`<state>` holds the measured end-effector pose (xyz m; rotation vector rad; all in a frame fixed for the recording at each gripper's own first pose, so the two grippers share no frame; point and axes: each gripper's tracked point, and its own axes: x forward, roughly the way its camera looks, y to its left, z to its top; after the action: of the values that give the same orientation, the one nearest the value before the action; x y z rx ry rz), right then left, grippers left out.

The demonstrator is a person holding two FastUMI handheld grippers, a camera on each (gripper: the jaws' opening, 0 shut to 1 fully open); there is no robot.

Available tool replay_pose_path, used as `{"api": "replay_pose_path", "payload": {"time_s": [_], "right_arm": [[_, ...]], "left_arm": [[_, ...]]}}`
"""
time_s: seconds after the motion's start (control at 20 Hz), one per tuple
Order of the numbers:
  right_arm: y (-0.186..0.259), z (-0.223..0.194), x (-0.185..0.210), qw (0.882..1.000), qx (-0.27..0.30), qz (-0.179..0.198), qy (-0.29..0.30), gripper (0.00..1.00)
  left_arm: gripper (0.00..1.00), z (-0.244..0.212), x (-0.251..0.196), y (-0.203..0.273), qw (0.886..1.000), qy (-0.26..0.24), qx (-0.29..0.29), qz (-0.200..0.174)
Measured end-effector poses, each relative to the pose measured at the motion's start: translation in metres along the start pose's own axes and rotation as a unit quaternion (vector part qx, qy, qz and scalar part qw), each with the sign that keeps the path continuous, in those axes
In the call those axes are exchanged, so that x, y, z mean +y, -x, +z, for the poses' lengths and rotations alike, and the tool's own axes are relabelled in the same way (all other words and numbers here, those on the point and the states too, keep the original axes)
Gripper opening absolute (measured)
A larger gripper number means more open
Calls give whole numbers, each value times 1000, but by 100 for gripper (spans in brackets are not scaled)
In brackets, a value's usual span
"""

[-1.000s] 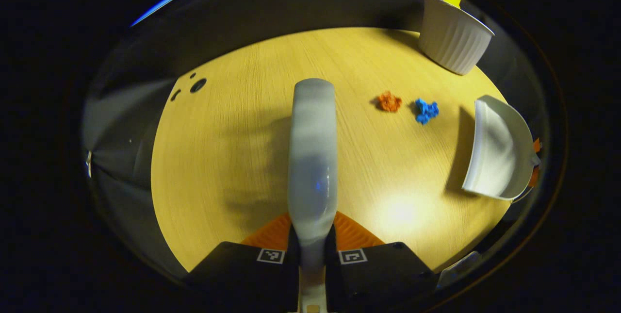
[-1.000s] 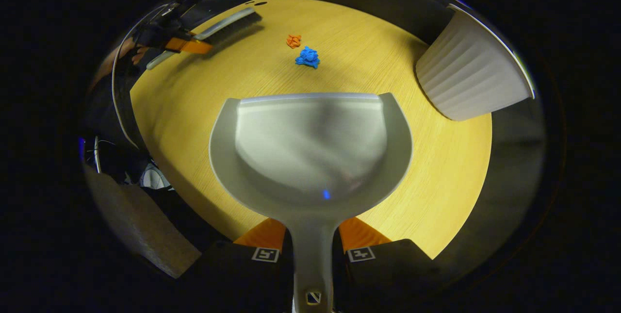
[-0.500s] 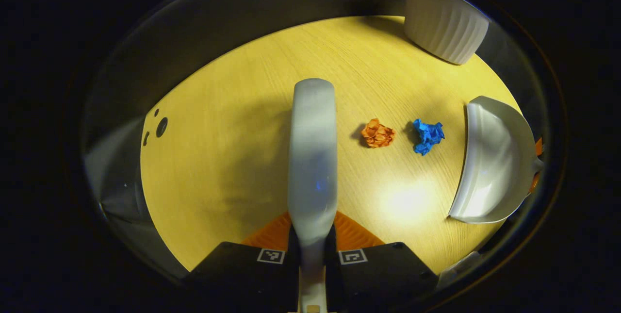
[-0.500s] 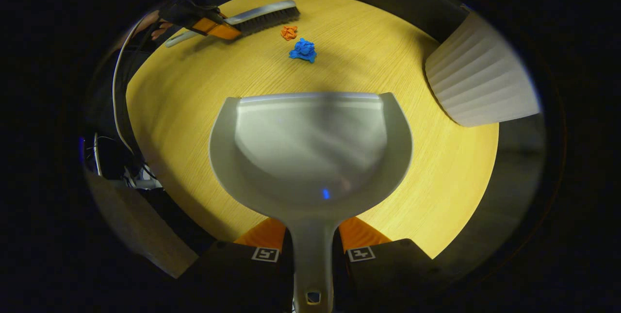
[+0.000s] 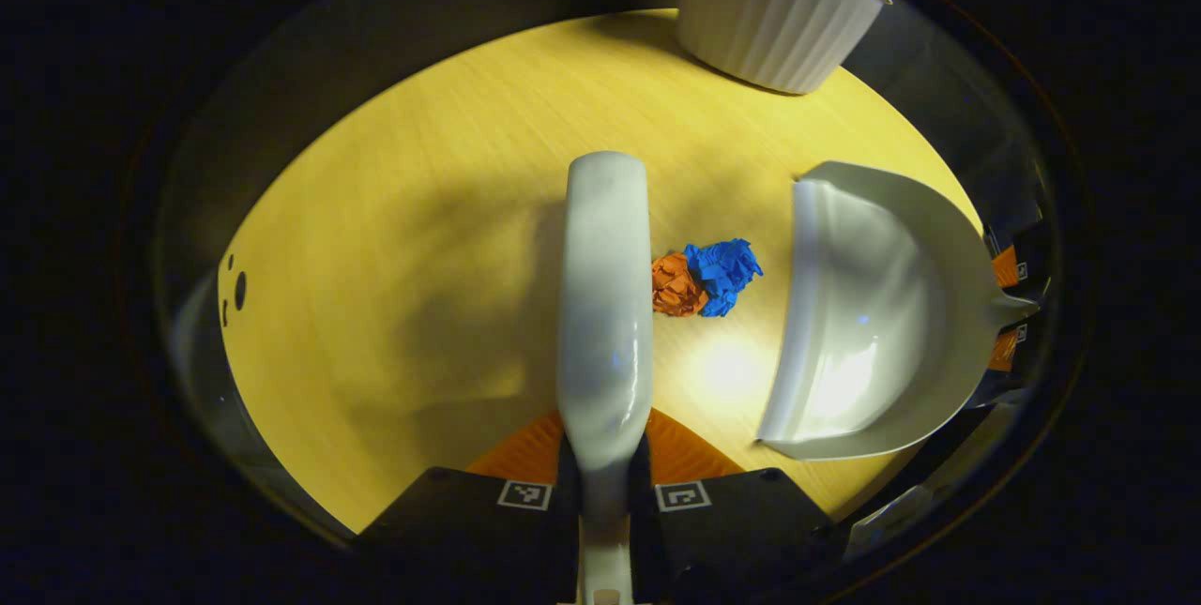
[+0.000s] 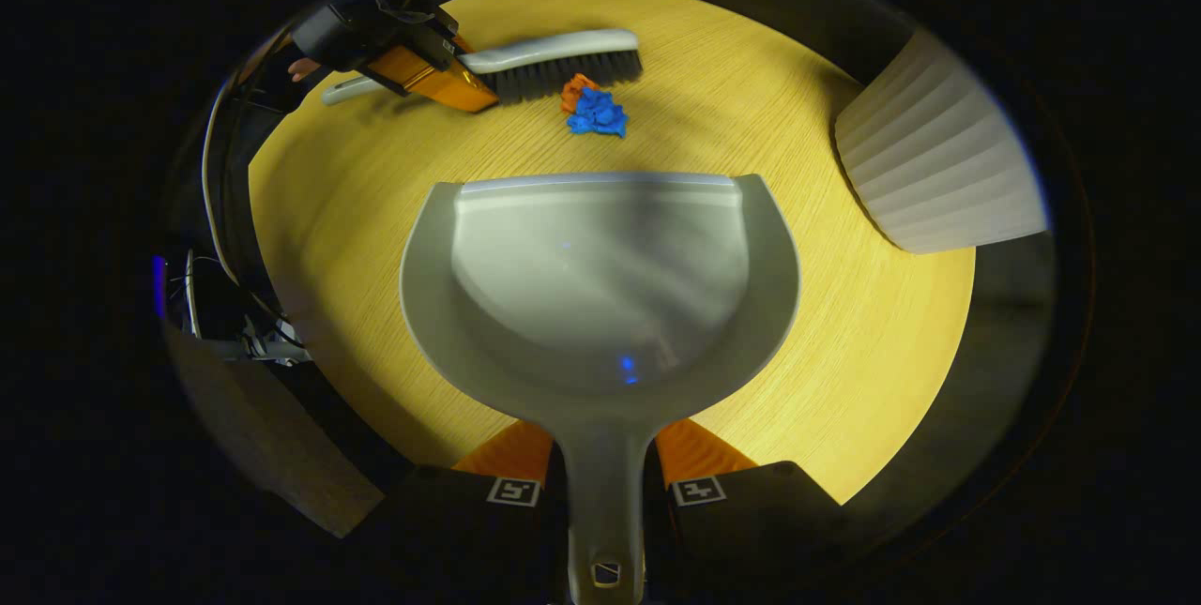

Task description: Pick up the small broom and dustpan from the desktop, sweep the trash into the dustpan with the broom, and then empty the trash into the garbage bin.

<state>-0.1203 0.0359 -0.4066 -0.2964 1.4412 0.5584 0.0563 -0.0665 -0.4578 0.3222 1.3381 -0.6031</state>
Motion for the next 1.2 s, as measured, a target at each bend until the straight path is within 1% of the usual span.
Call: {"api": "replay_pose_path", "payload": {"time_s": [0.15,0.2,0.25,0.3,0.35,0.4,0.45,0.5,0.55,0.7,0.75,0.8,0.85,0.9,1.05,1.1,1.15,1.2], "right_arm": [[-2,-4,-1,1000,-6,2,3,36],[-3,-4,-1,1000,-10,2,2,36],[-4,-5,0,1000,-14,2,4,36],[-5,-9,-1,1000,-19,1,4,36],[-6,-11,-1,1000,-23,1,4,36],[-7,-10,-1,1000,-30,1,1,36],[-7,-10,0,999,-39,1,-2,36],[-7,-9,-1,999,-49,-1,-6,32],[-8,-10,-1,998,-56,-4,-8,36],[-7,-15,1,997,-69,-20,-22,36],[-2,-17,2,996,-74,-25,-31,40],[4,-19,1,996,-78,-29,-41,36],[12,-22,1,995,-82,-31,-50,40],[22,-25,0,994,-83,-36,-60,36],[58,-40,-14,990,-84,-58,-99,36],[68,-42,-18,987,-87,-58,-119,40],[82,-44,-23,985,-87,-58,-138,36],[98,-47,-30,982,-90,-64,-154,36]], "left_arm": [[26,0,-37,1,999,-8,10,-46],[26,-3,-50,2,998,-7,13,-65],[24,-5,-66,2,996,-4,17,-88],[26,-8,-82,3,994,-1,23,-109],[26,-10,-95,5,992,0,27,-123],[26,-10,-99,6,992,-3,25,-124],[26,-9,-102,9,993,-4,23,-120],[27,-7,-98,13,993,-3,18,-115],[26,-4,-97,15,994,-1,11,-109],[25,-6,-90,18,997,5,-16,-79],[26,-6,-83,23,997,15,-26,-68],[26,-9,-69,28,998,27,-36,-52],[24,-12,-58,29,997,43,-47,-34],[25,-17,-48,33,996,62,-56,-20],[26,-37,-25,43,992,104,-73,13],[26,-46,-22,43,991,114,-74,19],[26,-52,-20,43,990,123,-74,19],[26,-60,-16,43,989,130,-73,18]]}}
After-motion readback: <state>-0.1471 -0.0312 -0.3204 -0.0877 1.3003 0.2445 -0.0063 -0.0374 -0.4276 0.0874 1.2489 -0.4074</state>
